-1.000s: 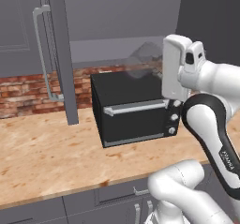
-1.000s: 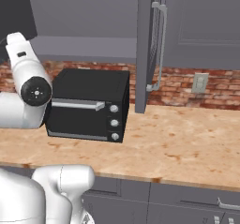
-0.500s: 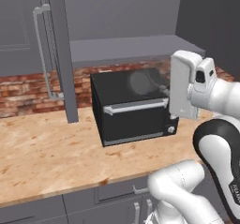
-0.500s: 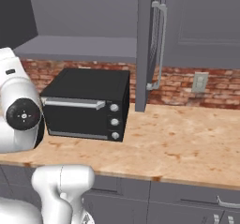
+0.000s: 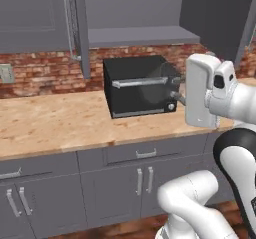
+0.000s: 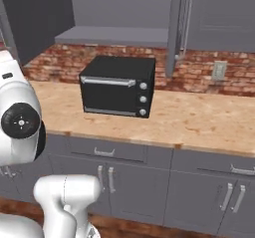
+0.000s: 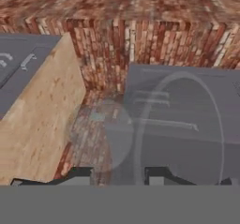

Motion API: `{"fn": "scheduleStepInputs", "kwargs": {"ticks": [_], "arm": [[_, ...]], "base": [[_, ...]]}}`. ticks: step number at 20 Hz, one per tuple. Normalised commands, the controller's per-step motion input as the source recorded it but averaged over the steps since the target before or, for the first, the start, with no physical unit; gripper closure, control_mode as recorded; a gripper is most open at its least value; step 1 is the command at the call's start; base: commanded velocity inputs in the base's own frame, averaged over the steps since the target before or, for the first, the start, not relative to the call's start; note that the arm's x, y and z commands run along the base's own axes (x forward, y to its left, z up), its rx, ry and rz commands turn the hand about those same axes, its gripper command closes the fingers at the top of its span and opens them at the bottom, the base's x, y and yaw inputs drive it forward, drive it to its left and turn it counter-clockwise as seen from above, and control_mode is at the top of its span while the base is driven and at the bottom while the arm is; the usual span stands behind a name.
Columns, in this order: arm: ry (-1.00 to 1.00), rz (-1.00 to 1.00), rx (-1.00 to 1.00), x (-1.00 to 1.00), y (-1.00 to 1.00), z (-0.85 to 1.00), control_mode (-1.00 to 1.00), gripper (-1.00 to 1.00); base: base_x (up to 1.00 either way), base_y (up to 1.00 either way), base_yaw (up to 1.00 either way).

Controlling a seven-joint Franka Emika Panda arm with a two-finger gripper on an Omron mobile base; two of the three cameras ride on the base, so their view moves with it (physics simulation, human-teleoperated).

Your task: There is a bowl on the dining counter. Grab a lemon wedge from the fridge and place it in the bowl. Then get the liquor bottle and glass cup from the cabinet and place them next to the bowl.

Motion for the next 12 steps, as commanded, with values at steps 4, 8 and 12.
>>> {"fn": "scheduleStepInputs", "kwargs": {"ticks": [4,8,12], "arm": [[0.00,0.00,0.00,0.00,0.00,0.00,1.00,1.00],[0.00,0.00,0.00,0.00,0.00,0.00,1.00,1.00],[0.00,0.00,0.00,0.00,0.00,0.00,1.00,1.00]], "base": [[-0.72,0.50,0.36],[-0.40,0.46,0.46],[-0.24,0.43,0.52]]}}
